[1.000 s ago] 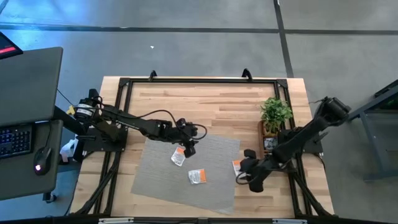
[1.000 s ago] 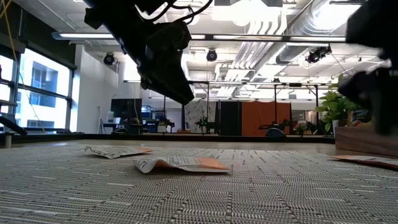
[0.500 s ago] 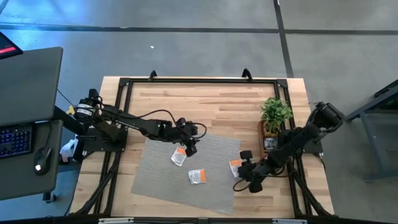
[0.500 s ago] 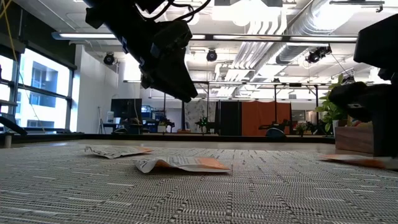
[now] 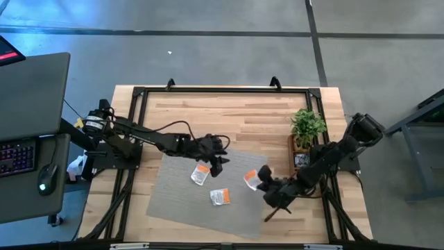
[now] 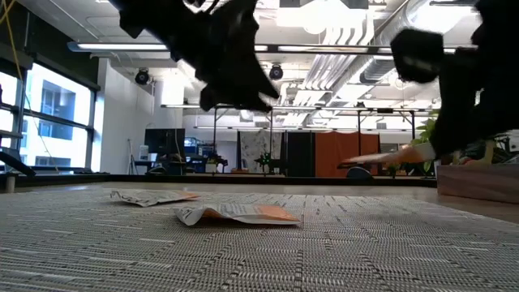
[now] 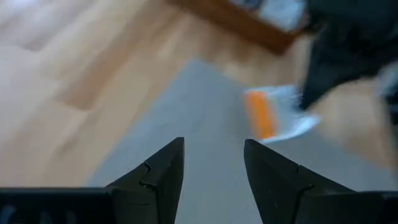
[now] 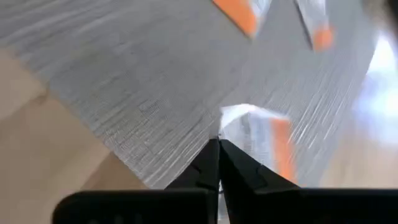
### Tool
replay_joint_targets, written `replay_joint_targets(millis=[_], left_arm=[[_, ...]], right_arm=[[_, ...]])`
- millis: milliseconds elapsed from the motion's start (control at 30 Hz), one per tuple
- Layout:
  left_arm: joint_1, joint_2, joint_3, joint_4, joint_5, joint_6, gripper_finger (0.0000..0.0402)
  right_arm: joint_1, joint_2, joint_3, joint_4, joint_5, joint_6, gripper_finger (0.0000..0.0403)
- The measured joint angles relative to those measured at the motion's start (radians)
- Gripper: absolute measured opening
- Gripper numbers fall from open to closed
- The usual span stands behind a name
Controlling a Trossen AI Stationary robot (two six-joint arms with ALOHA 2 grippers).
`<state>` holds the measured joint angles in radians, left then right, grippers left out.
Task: Pick & Place Tea
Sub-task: Put the white tea bag into the bottom section of the wooden organizer
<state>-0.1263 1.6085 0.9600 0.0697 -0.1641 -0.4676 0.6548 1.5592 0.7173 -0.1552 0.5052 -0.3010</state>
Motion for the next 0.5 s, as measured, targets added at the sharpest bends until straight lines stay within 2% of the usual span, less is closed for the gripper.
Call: replay_joint_targets(millis=[100,167,300,500], left_arm=[[0.017,0.000,0.000,0.023,0.114,-0.120,0.0166],[0.025,0.000,0.000,-0.001,0.154,-0.195,0.0166],[0.038,0.000,0.000,-0.033,0.162,-0.222,0.0166],[0.055,0.000,0.000,-0.044,0.168,-0.244,0.0166]], right_arm=[[-0.027,0.019,0.025,0.016,0.088,-0.197,0.0010],[-0.054,0.017,0.032,0.072,0.148,-0.291,0.0012],[-0.100,0.017,0.031,0.141,0.127,-0.446,0.0003],[-0.144,0.016,0.032,0.238,0.137,-0.574,0.0007]])
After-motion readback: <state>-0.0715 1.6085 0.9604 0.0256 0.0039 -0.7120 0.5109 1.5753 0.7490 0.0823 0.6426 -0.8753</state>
